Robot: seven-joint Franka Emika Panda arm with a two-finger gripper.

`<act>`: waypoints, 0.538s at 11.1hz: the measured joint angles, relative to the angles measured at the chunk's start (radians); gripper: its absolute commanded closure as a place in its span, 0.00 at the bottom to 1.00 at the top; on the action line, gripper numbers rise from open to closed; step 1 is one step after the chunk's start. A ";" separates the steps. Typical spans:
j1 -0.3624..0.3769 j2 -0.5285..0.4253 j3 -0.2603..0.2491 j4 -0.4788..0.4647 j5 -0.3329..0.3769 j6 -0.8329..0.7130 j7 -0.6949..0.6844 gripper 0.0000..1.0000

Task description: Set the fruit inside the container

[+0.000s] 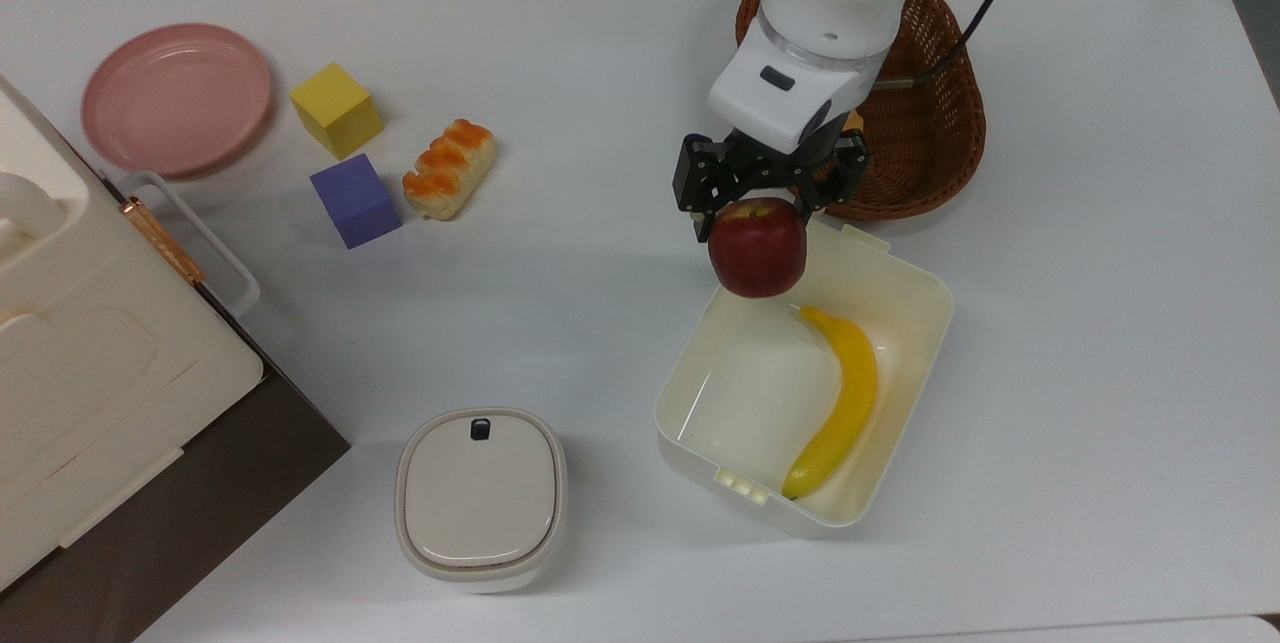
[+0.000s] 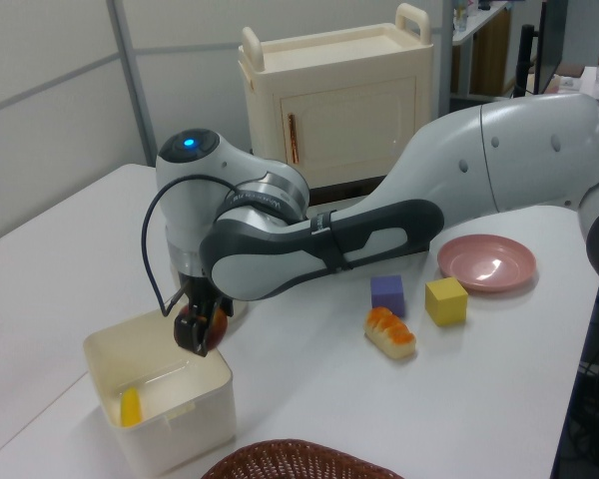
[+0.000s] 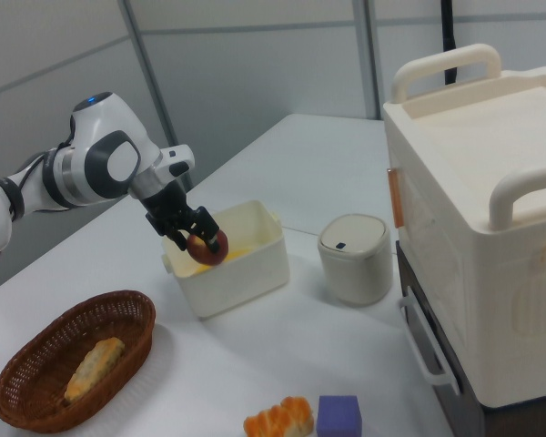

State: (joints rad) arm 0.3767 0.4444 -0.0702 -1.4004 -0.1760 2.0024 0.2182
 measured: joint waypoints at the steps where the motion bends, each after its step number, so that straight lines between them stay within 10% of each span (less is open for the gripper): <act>1: 0.007 0.006 0.000 0.000 0.000 0.010 0.015 0.00; 6: 0.035 0.011 0.000 -0.003 0.000 0.008 0.070 0.00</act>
State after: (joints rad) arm 0.4114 0.4553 -0.0706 -1.4035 -0.1761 2.0107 0.2878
